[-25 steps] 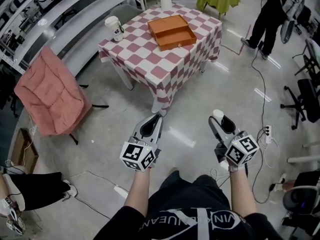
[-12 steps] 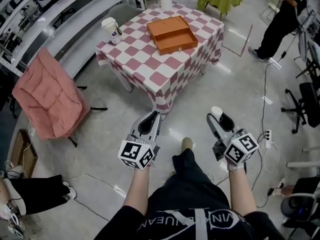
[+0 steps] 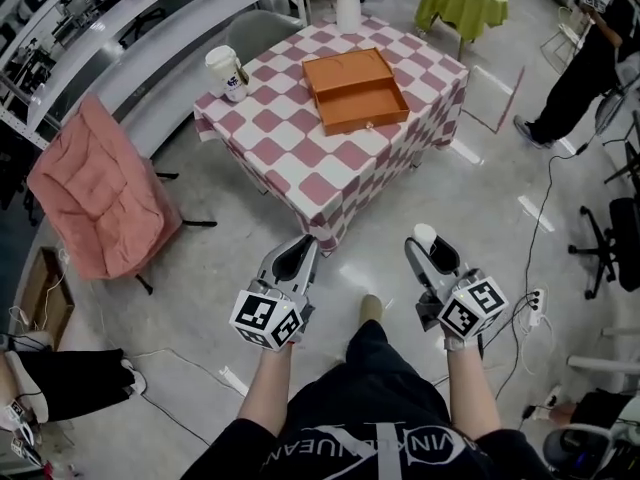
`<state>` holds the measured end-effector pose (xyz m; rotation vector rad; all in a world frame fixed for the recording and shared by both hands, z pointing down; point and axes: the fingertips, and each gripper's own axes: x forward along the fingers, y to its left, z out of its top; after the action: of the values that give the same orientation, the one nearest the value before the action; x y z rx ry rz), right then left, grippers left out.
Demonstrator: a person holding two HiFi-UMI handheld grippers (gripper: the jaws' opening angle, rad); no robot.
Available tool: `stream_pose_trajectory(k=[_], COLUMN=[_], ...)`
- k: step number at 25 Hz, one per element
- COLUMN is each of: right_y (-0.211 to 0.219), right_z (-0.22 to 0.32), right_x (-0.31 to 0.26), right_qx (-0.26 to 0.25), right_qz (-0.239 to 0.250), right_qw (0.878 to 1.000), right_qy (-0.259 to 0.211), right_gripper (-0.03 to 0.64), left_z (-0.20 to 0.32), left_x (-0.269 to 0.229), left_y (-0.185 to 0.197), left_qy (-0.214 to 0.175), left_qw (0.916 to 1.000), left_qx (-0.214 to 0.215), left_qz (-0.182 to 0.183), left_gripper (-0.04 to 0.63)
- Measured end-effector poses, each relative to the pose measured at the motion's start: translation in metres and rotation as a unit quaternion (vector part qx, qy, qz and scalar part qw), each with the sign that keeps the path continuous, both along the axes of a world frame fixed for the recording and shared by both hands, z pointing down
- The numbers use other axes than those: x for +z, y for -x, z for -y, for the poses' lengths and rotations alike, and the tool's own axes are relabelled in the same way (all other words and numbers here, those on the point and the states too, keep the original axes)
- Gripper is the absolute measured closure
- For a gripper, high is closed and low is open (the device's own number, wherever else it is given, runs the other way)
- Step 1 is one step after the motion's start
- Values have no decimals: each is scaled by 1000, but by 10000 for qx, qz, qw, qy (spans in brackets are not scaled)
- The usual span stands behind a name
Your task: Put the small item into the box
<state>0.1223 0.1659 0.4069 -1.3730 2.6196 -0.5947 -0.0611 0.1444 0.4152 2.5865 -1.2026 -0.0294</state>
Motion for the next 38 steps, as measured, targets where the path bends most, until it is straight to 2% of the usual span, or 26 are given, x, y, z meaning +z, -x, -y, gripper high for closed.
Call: stream_pose_trajectory(k=[13, 22, 30, 38], right_y=[-19, -31, -27, -22], right_z=[83, 128, 147, 154], right_x=[-5, 1, 8, 6], right_qx=[-211, -455, -705, -791], right_qz=[137, 143, 177, 274], right_qw=[9997, 9988, 9973, 9964], right_qy=[-10, 70, 114, 145], right_gripper=[437, 437, 437, 437], left_z=[74, 112, 123, 130], left_x=[-4, 4, 15, 3], left_y=[-28, -36, -36, -31], left_qy=[4, 112, 186, 81], left_qw=[9999, 9994, 9985, 9983], left_qx=[-11, -283, -471, -555], left_qz=[130, 167, 197, 187], left_gripper=[569, 569, 569, 569])
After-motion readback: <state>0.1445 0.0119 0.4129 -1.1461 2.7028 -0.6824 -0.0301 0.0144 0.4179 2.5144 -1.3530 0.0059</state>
